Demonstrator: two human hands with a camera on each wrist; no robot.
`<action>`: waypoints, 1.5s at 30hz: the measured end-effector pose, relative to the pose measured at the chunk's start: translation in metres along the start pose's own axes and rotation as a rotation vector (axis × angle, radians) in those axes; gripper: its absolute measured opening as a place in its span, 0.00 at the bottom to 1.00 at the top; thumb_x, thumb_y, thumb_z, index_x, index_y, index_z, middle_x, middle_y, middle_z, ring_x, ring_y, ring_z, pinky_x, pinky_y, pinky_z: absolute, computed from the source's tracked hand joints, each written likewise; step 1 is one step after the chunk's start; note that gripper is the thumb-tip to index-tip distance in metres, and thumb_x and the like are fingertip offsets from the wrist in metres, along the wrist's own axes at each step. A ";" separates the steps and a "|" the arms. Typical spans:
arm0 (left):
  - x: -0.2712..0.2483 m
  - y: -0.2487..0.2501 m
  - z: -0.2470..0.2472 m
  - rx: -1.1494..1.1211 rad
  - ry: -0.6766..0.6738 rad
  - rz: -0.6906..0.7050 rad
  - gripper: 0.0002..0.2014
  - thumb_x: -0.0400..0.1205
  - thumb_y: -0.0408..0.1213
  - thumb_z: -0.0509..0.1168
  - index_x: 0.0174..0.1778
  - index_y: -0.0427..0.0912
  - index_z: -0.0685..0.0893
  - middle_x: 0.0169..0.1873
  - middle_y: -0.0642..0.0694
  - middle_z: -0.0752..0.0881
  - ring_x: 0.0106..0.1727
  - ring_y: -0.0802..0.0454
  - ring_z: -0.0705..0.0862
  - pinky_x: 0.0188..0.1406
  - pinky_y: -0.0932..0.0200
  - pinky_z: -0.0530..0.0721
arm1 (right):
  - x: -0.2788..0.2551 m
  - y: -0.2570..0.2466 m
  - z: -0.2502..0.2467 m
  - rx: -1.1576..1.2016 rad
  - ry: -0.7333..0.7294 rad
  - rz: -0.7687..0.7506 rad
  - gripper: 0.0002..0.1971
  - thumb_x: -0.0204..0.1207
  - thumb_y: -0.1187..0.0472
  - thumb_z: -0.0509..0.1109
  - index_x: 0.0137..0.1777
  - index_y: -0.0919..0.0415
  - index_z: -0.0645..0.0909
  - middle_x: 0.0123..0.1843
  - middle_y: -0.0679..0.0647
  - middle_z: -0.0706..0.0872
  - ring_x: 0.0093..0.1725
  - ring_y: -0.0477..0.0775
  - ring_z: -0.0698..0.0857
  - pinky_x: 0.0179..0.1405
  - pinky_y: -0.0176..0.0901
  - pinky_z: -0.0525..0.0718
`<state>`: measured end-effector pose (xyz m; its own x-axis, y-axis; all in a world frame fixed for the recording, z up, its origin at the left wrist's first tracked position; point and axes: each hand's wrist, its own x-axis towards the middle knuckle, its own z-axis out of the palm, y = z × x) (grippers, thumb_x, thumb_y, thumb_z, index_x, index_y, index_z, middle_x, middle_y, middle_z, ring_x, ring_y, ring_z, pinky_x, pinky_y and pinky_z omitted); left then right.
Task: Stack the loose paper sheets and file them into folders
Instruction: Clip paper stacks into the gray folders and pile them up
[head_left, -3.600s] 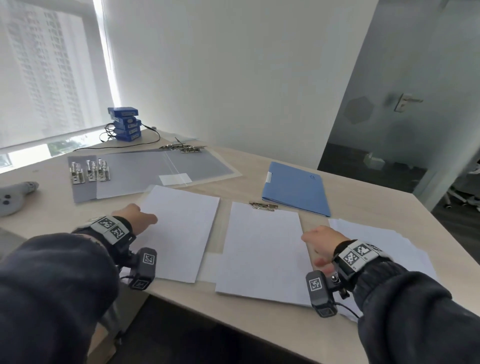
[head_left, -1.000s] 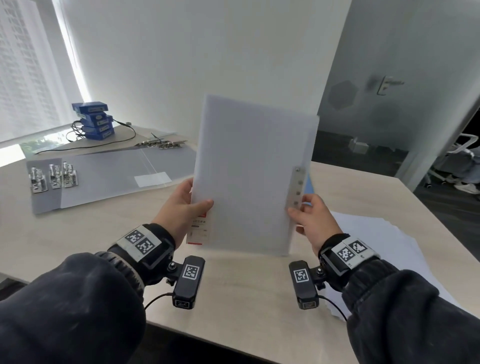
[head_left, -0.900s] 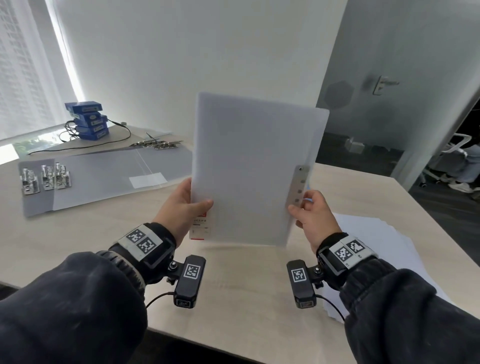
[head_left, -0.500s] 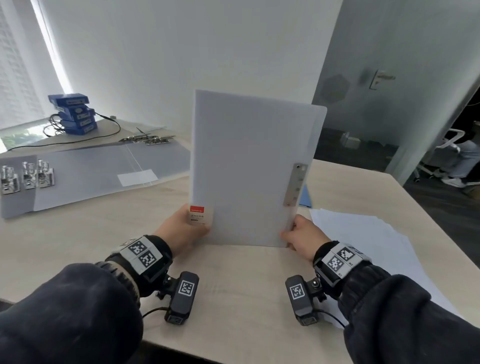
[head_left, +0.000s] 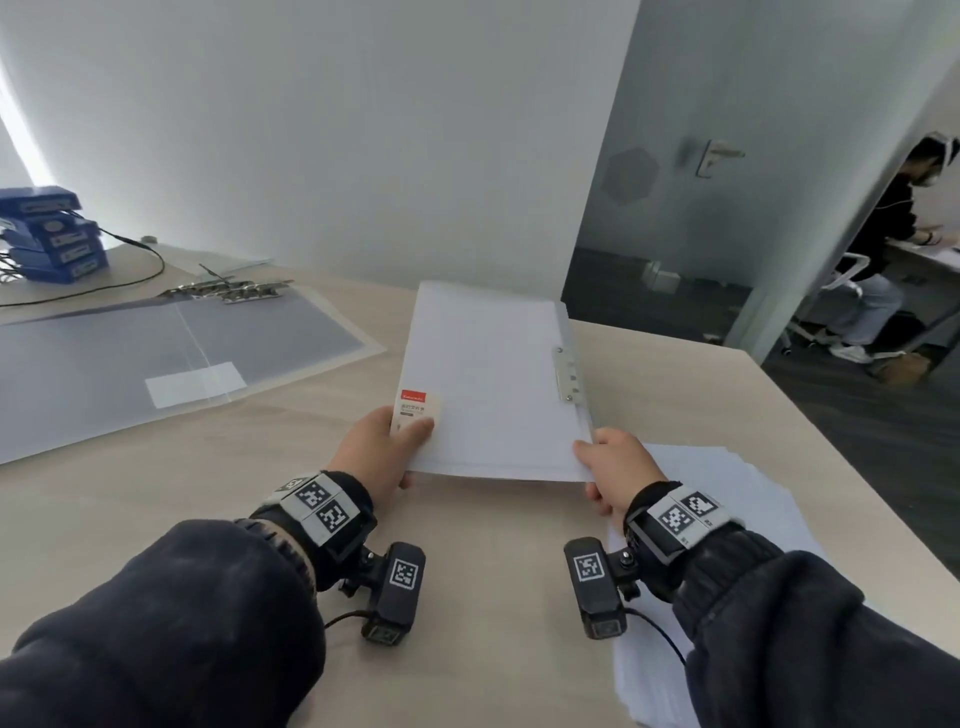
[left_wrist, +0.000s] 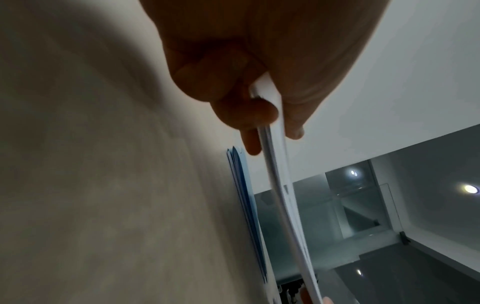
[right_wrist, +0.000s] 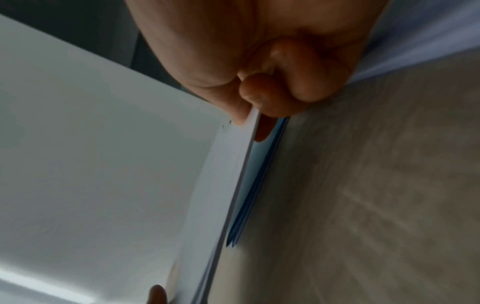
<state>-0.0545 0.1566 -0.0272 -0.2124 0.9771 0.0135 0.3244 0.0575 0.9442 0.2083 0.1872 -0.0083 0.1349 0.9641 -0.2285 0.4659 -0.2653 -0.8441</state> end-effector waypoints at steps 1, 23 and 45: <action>0.008 0.002 0.007 0.009 0.014 -0.004 0.12 0.88 0.47 0.62 0.58 0.44 0.85 0.35 0.51 0.86 0.23 0.55 0.80 0.18 0.66 0.74 | 0.008 0.000 -0.002 0.029 0.009 0.034 0.06 0.83 0.60 0.63 0.49 0.62 0.76 0.32 0.58 0.74 0.27 0.56 0.73 0.23 0.40 0.66; 0.075 0.002 0.042 -0.145 0.121 -0.148 0.30 0.83 0.41 0.70 0.83 0.53 0.72 0.76 0.58 0.76 0.37 0.50 0.92 0.32 0.61 0.87 | 0.071 -0.014 0.005 0.700 0.089 0.184 0.23 0.86 0.70 0.64 0.80 0.62 0.70 0.56 0.57 0.80 0.60 0.59 0.86 0.59 0.59 0.89; -0.100 0.034 0.158 0.403 -0.187 0.055 0.19 0.81 0.53 0.61 0.68 0.67 0.83 0.72 0.67 0.80 0.77 0.55 0.74 0.84 0.48 0.61 | -0.097 0.100 -0.165 0.114 0.292 0.034 0.07 0.83 0.59 0.68 0.56 0.57 0.86 0.54 0.48 0.87 0.49 0.46 0.81 0.48 0.42 0.76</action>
<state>0.1235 0.0933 -0.0485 -0.0265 0.9991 -0.0343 0.6721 0.0433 0.7392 0.3867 0.0660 0.0092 0.4019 0.9075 -0.1220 0.3580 -0.2784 -0.8912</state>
